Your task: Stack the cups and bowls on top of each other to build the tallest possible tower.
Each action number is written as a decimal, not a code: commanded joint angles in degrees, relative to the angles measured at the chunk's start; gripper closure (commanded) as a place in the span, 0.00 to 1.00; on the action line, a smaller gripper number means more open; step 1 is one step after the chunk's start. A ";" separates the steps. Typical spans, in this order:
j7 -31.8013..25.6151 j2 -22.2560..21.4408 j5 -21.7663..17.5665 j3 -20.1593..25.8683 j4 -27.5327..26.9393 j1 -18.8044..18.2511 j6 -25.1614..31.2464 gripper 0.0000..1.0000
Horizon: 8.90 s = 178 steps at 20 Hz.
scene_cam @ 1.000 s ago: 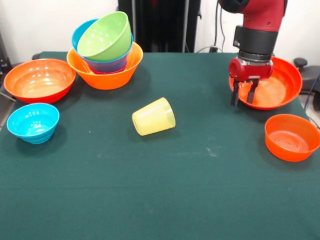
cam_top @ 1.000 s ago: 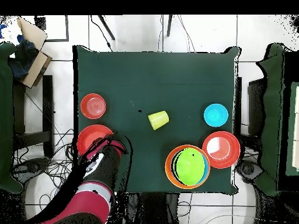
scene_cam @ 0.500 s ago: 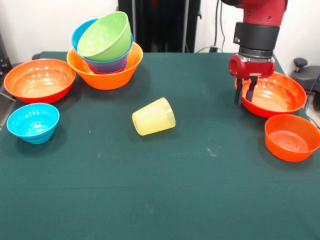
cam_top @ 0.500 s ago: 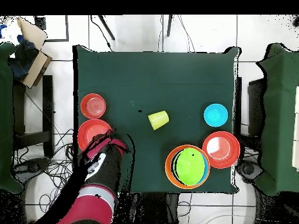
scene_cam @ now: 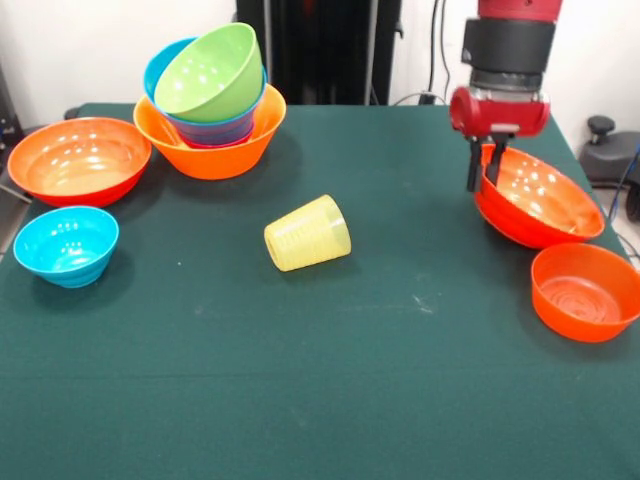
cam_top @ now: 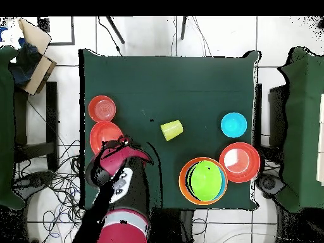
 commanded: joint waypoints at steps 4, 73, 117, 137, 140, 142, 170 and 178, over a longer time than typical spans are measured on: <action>-10.99 -21.85 3.37 22.34 19.16 -17.35 19.82 1.00; -30.52 -34.99 8.90 106.30 29.47 -94.25 53.91 1.00; -51.39 -8.28 -20.14 82.35 16.43 -90.73 53.62 1.00; -54.46 -4.15 -21.99 84.35 19.29 -97.01 53.16 1.00; -54.91 -4.62 -22.34 85.37 20.91 -100.21 51.94 1.00; -55.38 -5.73 -22.24 86.11 21.96 -102.60 52.05 1.00; -49.95 -8.19 -26.93 87.38 29.27 -107.59 47.09 0.00; -48.08 -6.25 -28.27 83.50 28.55 -104.68 46.48 0.00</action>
